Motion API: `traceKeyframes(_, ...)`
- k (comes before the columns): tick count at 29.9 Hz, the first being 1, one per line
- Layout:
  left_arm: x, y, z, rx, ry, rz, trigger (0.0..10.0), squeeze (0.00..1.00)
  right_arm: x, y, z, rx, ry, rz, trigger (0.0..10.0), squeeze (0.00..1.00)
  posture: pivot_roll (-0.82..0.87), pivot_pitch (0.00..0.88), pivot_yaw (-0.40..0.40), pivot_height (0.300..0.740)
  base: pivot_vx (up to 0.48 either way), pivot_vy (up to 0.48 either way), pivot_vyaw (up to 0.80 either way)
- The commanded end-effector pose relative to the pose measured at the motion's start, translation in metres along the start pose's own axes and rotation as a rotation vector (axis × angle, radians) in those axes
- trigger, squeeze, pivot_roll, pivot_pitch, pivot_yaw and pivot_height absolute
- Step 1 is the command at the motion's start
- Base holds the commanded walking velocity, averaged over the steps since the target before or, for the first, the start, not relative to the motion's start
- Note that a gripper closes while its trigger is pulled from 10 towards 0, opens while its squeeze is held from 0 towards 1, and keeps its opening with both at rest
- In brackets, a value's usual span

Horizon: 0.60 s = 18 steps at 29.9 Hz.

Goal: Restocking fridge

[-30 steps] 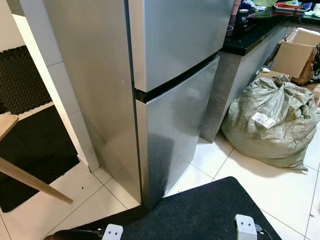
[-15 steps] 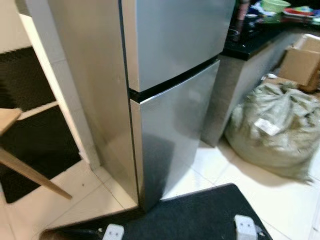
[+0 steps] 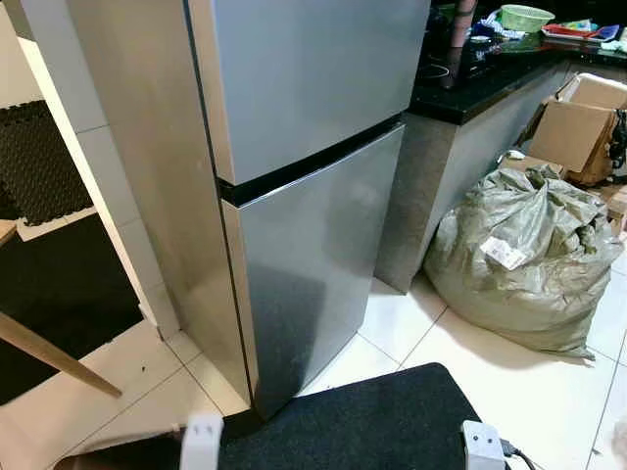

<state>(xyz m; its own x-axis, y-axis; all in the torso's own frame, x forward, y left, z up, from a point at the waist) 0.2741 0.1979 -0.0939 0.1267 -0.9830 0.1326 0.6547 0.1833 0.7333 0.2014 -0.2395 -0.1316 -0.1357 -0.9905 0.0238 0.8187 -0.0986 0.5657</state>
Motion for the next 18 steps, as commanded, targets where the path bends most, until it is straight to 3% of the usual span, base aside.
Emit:
traceKeyframes(1,-0.007,0.023,-0.002,0.075,0.002,0.024,10.0,1.0,-0.001,-0.003,0.0,-0.006,0.003,-0.011,10.0,0.0,-0.05,0.0,0.014,0.74,0.0,0.0,0.0)
traceKeyframes(2,-0.007,0.023,-0.002,0.075,0.002,0.024,10.0,1.0,-0.001,-0.003,0.0,-0.006,0.003,-0.011,10.0,0.0,-0.05,0.0,0.014,0.74,0.0,0.0,0.0)
traceKeyframes(3,-0.009,0.069,-0.004,0.199,-0.03,0.057,10.0,1.0,0.0,-0.003,0.0,-0.006,0.002,-0.011,10.0,0.0,-0.04,0.0,0.015,0.74,0.0,0.0,0.0)
traceKeyframes(4,-0.007,0.087,-0.004,0.25,-0.055,0.06,10.0,1.0,0.0,-0.003,0.0,-0.006,0.002,-0.01,10.0,0.0,-0.04,0.0,0.016,0.74,0.0,0.0,0.0)
traceKeyframes(5,-0.007,0.087,-0.004,0.25,-0.055,0.06,10.0,1.0,0.0,-0.003,0.0,-0.006,0.002,-0.01,10.0,0.0,-0.04,0.0,0.016,0.74,0.0,0.0,0.0)
traceKeyframes(6,-0.002,0.116,-0.002,0.329,-0.097,0.056,10.0,1.0,-0.001,-0.003,0.0,-0.006,0.002,-0.009,10.0,0.0,-0.04,0.0,0.017,0.74,0.0,0.0,0.0)
traceKeyframes(9,0.006,0.14,0.001,0.399,-0.158,0.054,10.0,1.0,-0.002,-0.003,0.0,-0.005,0.004,-0.008,10.0,0.0,-0.04,0.0,0.017,0.74,0.0,0.0,0.0)
traceKeyframes(12,0.007,0.142,0.001,0.407,-0.166,0.054,10.0,1.0,-0.002,-0.003,0.0,-0.005,0.004,-0.008,10.0,0.0,-0.04,0.0,0.017,0.74,0.0,0.0,0.0)
traceKeyframes(16,0.034,0.188,0.012,0.525,-0.342,0.016,10.0,1.0,-0.002,-0.003,0.0,-0.005,0.003,-0.003,10.0,0.0,-0.05,0.0,0.017,0.74,0.0,0.0,0.0)
traceKeyframes(18,0.039,0.196,0.015,0.543,-0.38,0.008,10.0,1.0,-0.001,-0.003,0.0,-0.005,0.003,-0.002,10.0,0.0,-0.05,0.0,0.017,0.74,0.0,0.0,0.0)
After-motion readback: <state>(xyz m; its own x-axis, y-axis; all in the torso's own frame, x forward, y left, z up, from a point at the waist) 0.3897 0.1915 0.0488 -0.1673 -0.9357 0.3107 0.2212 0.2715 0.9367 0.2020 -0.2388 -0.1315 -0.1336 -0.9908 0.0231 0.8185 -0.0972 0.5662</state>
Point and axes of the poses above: a point about 5 cm out from each wrist's last joint towards the gripper, its own z axis pointing back from the gripper into the wrist, its own y axis along the axis of the wrist's last joint, x = y × z, the point moved 6 cm from there along -z, pointing out of the wrist towards the gripper, and after that the axes turned 5 degrees about z, right-handed, at the moved point
